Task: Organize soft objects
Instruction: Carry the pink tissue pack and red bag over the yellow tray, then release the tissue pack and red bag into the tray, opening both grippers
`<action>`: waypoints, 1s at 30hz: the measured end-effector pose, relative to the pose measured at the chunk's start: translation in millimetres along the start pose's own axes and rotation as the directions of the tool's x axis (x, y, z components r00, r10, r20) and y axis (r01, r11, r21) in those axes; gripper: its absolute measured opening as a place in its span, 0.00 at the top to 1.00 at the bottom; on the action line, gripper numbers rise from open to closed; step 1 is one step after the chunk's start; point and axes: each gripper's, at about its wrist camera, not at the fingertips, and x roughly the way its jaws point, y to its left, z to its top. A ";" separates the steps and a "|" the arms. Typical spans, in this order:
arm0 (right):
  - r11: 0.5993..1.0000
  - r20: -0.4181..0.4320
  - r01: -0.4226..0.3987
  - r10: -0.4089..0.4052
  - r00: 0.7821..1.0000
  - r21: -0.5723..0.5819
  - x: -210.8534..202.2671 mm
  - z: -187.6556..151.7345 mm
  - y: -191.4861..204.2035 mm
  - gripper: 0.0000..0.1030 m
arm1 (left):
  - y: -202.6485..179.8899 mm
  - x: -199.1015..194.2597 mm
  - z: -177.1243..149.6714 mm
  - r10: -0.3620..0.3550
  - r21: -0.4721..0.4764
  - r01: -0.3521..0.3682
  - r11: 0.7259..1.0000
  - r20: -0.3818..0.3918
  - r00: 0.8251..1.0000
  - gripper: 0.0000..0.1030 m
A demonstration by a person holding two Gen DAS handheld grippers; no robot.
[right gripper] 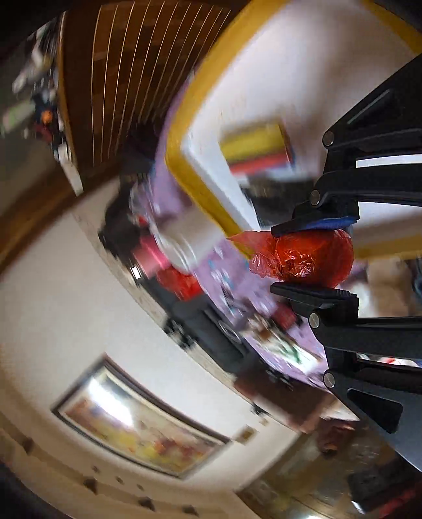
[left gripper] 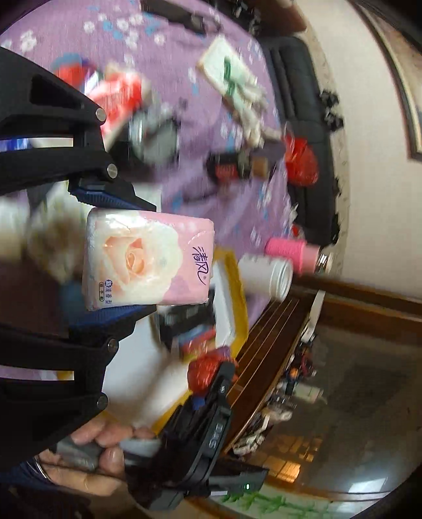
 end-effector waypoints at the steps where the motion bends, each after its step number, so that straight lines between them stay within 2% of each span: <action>1: 0.999 0.014 0.032 -0.033 0.999 0.011 -2.7 2.8 -4.9 0.71 | -9.7 6.7 1.4 -0.025 0.001 0.025 1.000 -0.016 1.000 0.51; 6: 0.983 0.043 0.145 -0.151 0.988 0.116 -14.2 16.7 -39.0 0.71 | -51.3 36.2 -0.9 -0.098 0.027 0.100 0.995 -0.082 0.992 0.51; 12: 0.965 0.001 0.197 -0.201 0.980 0.172 -12.9 25.8 -60.1 0.71 | -83.2 66.9 -10.0 -0.140 0.046 0.148 0.988 -0.146 0.979 0.51; 17: 0.961 -0.065 0.219 -0.211 0.975 0.170 -0.2 23.1 -63.7 0.71 | -93.7 84.4 -18.3 -0.153 0.064 0.167 0.984 -0.184 0.971 0.51; 23: 0.952 -0.109 0.276 -0.263 0.959 0.134 8.5 19.3 -62.9 0.69 | -91.2 90.0 -21.8 -0.173 0.054 0.188 0.981 -0.206 0.963 0.50; 27: 0.944 -0.088 0.303 -0.293 0.952 0.133 3.8 19.7 -61.9 0.68 | -89.6 89.3 -21.4 -0.181 0.042 0.194 0.980 -0.208 0.961 0.47; 30: 0.941 -0.064 0.312 -0.306 0.950 0.131 -0.5 21.5 -60.5 0.63 | -88.0 87.1 -20.3 -0.185 0.032 0.195 0.980 -0.200 0.962 0.41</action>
